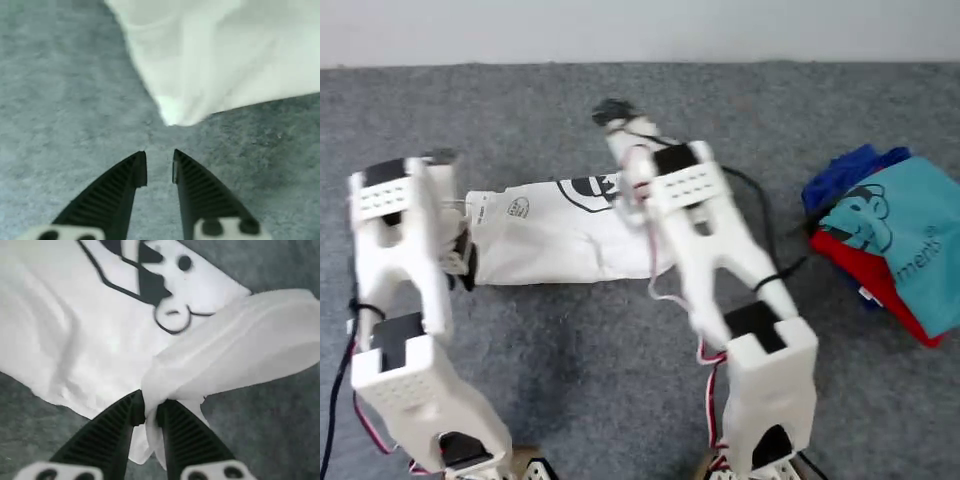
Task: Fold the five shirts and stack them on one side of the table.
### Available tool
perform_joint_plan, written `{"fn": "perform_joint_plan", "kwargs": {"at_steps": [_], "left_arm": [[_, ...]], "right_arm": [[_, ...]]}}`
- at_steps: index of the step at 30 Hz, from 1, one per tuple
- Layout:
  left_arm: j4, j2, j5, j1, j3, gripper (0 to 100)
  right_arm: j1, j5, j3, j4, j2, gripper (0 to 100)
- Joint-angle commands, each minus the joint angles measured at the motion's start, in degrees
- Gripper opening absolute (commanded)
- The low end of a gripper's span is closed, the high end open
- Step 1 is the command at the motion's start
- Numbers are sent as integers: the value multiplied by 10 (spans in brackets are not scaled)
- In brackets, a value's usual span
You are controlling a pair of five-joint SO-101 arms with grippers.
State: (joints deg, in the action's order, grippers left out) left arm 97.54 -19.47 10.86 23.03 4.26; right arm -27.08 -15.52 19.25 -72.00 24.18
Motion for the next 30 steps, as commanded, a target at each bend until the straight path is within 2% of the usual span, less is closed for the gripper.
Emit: {"fn": "perform_joint_plan", "kwargs": {"at_steps": [1,6,12,14,25,30], "left_arm": [[18,34,5,54,44,101],[28,34,5,91,54,101],[28,34,5,91,53,101],[28,34,5,93,53,101],[28,34,5,92,52,101],[28,34,5,92,52,101]], "right_arm": [[-52,26,72,-4,-36,9],[-107,33,129,0,-17,9],[-142,35,196,73,93,9],[-153,56,244,87,134,9],[-223,73,610,47,380,9],[-249,73,710,-2,444,9]]}}
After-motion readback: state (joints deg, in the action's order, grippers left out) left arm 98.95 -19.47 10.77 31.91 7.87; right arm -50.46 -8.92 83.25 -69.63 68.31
